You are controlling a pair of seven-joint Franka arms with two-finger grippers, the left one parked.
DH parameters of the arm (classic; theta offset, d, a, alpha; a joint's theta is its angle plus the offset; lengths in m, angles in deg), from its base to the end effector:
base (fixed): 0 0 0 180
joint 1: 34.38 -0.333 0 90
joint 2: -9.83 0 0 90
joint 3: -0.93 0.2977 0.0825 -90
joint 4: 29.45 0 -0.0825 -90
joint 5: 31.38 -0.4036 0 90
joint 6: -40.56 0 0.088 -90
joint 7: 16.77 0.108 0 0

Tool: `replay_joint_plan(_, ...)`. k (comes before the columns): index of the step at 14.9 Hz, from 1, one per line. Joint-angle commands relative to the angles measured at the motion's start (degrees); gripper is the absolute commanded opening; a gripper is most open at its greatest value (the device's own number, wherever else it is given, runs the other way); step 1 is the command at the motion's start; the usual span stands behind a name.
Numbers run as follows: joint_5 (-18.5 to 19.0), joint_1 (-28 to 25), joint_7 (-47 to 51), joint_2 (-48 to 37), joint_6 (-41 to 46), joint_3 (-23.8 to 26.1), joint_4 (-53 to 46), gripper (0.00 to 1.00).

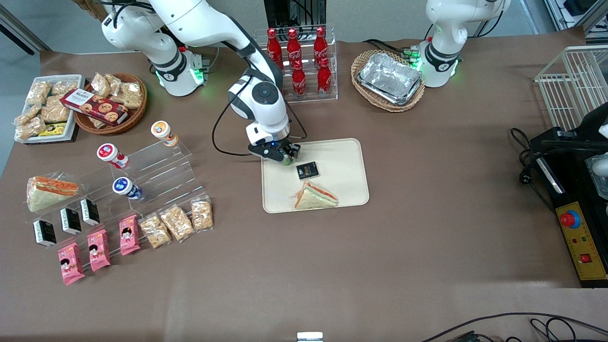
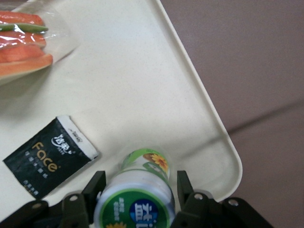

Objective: Place green gum on tray
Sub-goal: 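Lower the bottle onto the tray beside the black card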

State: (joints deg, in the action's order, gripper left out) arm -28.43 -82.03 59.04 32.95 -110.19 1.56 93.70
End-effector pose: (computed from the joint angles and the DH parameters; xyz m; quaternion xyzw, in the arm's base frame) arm 0.3861 0.4350 0.1838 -0.9753 0.2169 -0.0283 0.0293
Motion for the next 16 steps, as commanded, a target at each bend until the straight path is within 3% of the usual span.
replay_joint_plan(1,1.45,-0.43,1.97,0.43,-1.65,-0.63,0.07,1.00)
replay_joint_plan(12,1.54,0.27,1.36,-0.18,-1.13,-0.64,-0.19,1.00)
replay_joint_plan(16,0.57,2.21,-3.72,-7.72,12.19,-0.72,-3.52,1.00)
